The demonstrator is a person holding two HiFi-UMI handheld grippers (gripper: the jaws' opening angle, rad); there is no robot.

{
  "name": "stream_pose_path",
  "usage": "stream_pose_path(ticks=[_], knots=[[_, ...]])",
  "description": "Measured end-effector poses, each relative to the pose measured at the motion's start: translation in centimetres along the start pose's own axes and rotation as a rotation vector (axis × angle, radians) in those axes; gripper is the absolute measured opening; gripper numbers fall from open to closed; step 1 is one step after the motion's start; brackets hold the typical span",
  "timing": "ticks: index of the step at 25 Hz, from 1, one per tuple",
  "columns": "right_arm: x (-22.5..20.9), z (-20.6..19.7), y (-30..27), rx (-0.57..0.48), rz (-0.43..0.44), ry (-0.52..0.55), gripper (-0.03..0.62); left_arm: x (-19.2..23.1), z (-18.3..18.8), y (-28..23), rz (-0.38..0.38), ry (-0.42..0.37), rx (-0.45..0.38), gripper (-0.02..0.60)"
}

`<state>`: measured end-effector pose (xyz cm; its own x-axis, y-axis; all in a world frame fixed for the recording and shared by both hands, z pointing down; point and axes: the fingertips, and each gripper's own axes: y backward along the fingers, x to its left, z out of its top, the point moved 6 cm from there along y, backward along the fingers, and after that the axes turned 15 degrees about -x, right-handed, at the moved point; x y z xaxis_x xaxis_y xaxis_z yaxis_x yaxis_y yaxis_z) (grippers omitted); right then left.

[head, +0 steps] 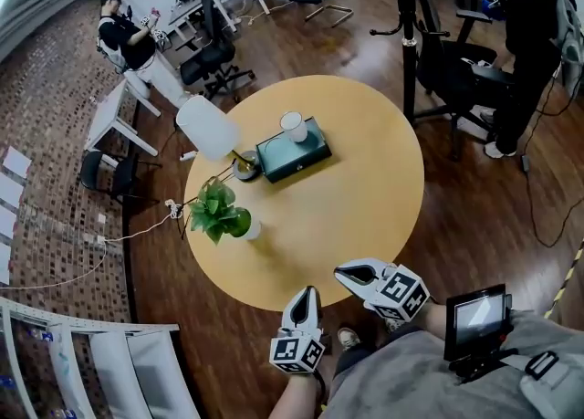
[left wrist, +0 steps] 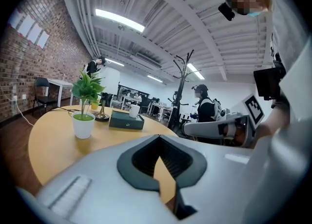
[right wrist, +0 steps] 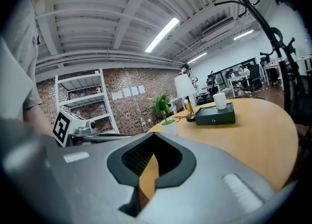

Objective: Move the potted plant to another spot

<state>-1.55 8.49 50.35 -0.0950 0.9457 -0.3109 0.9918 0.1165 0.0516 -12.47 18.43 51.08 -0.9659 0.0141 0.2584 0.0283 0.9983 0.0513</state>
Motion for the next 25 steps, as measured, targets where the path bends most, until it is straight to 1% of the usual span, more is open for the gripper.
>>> stream_pose_path(ticks=[4,8,14,17,20,25], knots=[[1.4,-0.4,1.5,-0.001,-0.029,-0.007,0.001,-1.5,0.1,0.9,-0.051,0.011,0.007,0.000],[4.2,-0.3,2.6,0.004,-0.056,0.003,0.000,-2.3,0.9,3.2,-0.104,0.021,0.009,0.000],[8.9,-0.6,3.8,0.006,-0.067,0.010,0.000,-2.8,1.9,7.1,-0.142,0.059,0.000,0.000],[11.2,-1.1,4.6,0.015,-0.063,0.009,0.000,-3.5,2.2,8.8,-0.168,0.066,0.001,0.000],[13.3,-1.3,5.5,0.028,-0.062,0.004,0.000,-3.7,1.7,10.5,-0.201,0.064,-0.022,0.000],[15.0,-1.7,6.3,0.033,-0.077,0.005,0.000,-4.3,1.8,11.9,-0.224,0.074,-0.015,0.000]])
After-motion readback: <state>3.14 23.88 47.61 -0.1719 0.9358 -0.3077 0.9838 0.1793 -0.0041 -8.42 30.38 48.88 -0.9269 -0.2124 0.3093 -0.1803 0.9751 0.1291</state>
